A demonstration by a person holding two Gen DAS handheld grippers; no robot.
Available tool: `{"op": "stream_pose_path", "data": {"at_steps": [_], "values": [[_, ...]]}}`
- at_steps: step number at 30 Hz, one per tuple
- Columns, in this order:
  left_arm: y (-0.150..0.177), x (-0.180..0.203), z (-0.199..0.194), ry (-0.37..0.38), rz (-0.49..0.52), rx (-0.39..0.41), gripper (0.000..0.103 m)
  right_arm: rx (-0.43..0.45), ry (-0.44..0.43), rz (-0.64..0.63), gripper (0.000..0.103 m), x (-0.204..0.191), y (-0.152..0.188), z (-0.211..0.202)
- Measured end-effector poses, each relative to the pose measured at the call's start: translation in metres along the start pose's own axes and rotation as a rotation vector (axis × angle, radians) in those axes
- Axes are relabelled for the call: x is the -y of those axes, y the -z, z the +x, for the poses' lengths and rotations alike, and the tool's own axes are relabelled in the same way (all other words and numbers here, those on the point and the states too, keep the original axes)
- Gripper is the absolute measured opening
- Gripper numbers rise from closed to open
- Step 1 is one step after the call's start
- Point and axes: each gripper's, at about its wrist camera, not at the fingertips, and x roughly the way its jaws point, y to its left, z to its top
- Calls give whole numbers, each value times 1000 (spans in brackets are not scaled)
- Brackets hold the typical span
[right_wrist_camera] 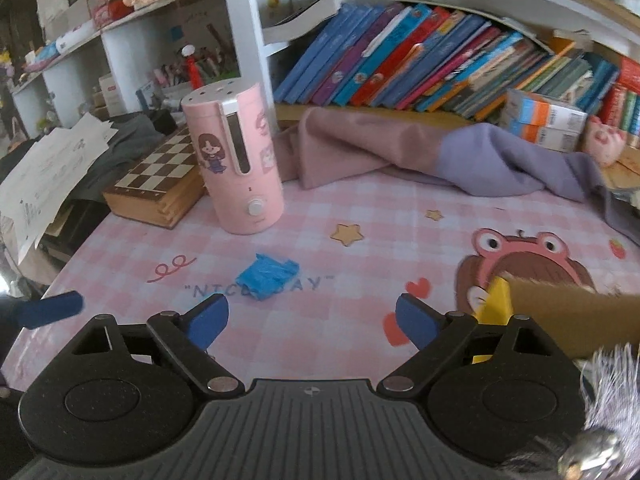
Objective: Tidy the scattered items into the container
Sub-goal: 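Move both tools toward the blue bag and light-blue squishy toy, then grasp the light-blue squishy toy with the left tool while the right tool grasps the blue bag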
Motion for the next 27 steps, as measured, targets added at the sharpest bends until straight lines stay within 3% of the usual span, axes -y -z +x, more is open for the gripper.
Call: {"op": "stream_pose_path", "data": {"at_steps": [10,15,27], "values": [[0,-14,60,-10,-76,-88,65,-75,-33,-59,84,-18,-18,56],[-1,-11,82,7,-68,-115,50,-105,-52,-102,77,-28,-23,80],[2,-10,90,2,-95,-122,33,-197,-59,-86,71,-26,-30,122]]}}
